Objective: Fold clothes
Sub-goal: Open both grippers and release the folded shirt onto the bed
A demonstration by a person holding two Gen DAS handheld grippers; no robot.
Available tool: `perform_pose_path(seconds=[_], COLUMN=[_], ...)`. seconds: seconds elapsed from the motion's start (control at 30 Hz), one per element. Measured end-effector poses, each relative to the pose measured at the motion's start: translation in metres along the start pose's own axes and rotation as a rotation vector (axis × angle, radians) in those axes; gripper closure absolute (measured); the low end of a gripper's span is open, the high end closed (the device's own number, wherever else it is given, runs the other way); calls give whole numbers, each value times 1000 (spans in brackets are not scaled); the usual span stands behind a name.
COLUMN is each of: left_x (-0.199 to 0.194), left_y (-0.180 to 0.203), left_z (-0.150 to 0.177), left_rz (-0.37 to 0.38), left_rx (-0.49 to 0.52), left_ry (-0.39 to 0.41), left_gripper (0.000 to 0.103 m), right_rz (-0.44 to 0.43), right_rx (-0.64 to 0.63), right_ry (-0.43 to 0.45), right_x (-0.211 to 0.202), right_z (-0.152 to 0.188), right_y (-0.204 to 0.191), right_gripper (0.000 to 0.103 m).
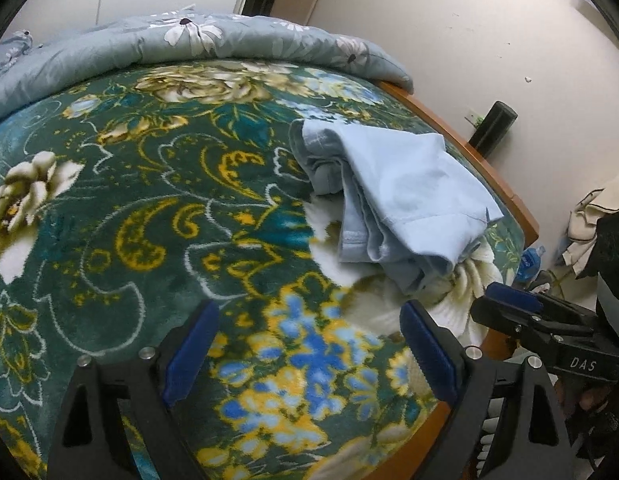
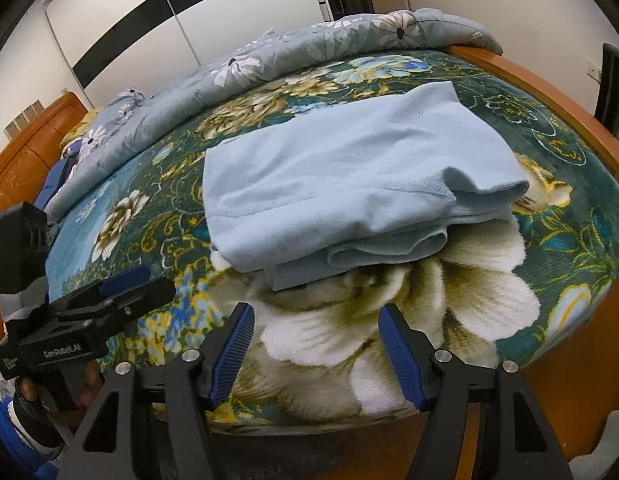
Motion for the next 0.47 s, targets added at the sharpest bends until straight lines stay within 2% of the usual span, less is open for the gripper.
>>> perform_pose_path(seconds=[0.3, 0.47], left_x=[-6, -3], left_y=[-5, -4], left_z=[2, 5], left_rz=[-71, -74], left_rx=[7, 14], left_ry=[21, 6], left_gripper=[11, 11], right_rz=[-4, -11], right_rx=[-10, -8], right_ry=[-14, -17], right_x=[1, 3], right_z=[0, 0], right_y=[-8, -9], right_gripper=[35, 35])
Point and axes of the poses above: each gripper's, at about its wrist camera, not at the fingertips, and x roughly the way its jaws point, y to its right, z to its underside, the point moved 3 cm from there along x, roughly the way its jaws point, and after that the axes turned 1 degree about -z, right-handed, at the moved point
